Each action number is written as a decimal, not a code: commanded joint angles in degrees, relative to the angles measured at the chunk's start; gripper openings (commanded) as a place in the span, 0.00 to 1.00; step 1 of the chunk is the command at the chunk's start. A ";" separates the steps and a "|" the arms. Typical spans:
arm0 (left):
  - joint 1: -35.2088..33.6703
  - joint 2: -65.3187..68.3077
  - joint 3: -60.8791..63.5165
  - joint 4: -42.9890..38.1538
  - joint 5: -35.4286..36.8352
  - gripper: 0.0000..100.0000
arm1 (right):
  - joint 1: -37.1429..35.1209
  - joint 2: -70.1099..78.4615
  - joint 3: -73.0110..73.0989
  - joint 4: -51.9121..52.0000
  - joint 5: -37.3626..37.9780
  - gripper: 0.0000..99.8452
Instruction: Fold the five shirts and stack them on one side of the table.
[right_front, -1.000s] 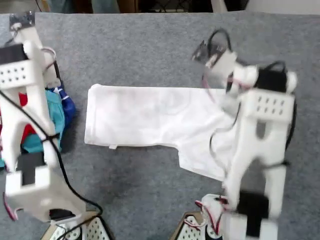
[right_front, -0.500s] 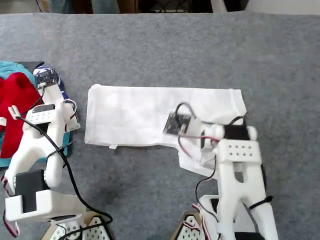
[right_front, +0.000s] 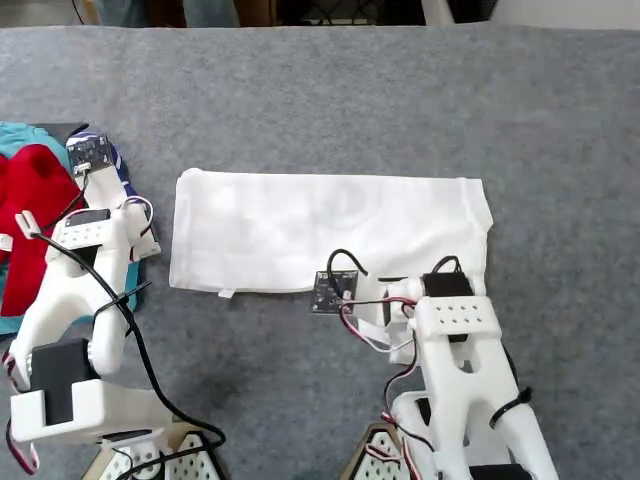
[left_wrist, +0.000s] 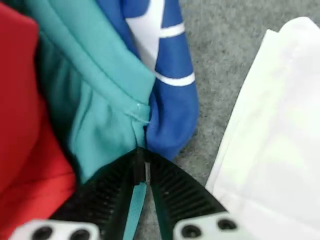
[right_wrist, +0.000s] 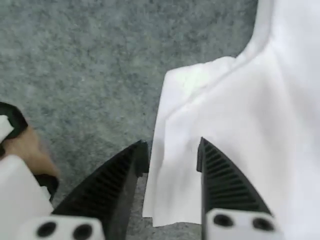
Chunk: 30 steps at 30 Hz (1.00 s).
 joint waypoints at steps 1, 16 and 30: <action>0.57 -1.85 -0.31 -0.79 0.18 0.03 | -0.70 -1.10 0.13 -0.79 0.53 0.19; 0.57 -1.85 -0.22 -0.79 0.09 0.03 | -0.53 -0.92 9.98 -9.32 2.90 0.19; 0.57 -1.85 0.31 -0.62 -1.58 0.03 | -0.35 -0.84 10.42 -13.36 5.80 0.03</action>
